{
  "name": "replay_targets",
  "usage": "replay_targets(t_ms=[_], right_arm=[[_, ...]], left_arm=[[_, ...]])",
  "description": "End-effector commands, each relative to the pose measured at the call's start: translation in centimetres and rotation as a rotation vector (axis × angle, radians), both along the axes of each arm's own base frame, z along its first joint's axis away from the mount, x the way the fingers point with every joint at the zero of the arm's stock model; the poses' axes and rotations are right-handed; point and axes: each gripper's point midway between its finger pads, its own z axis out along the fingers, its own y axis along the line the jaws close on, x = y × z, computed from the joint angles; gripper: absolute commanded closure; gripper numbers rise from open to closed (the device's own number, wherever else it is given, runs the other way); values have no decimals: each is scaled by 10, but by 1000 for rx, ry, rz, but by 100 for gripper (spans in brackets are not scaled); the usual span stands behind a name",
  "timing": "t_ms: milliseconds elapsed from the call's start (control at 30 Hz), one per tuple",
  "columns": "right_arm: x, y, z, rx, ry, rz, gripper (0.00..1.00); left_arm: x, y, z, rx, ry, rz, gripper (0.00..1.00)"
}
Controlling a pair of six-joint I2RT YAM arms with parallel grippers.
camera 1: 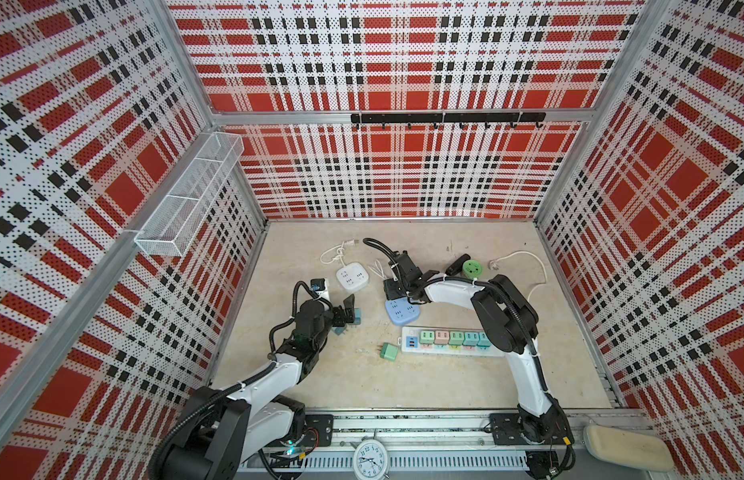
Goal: Insert the plug
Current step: 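Move the right gripper past the blue power cube toward the loose light-green adapter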
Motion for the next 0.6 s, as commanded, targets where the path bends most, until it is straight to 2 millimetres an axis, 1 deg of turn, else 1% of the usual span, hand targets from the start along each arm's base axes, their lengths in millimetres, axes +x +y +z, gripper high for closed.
replay_targets(t_ms=[0,67,200,367,433,567], right_arm=[[-8,19,7,145,31,-23,42],[-11,22,8,163,26,-38,41],[-17,23,18,173,-14,-68,41],[-33,29,32,226,-42,-72,40],[-38,27,40,228,-65,-75,39],[-44,17,60,238,-109,-79,33]], left_arm=[[1,1,4,-27,-19,13,1],[1,1,4,-27,-19,11,1],[1,1,4,-27,-18,9,1],[1,1,5,-28,-20,7,1],[1,1,5,-28,-22,7,0],[1,0,5,-28,-23,4,1]])
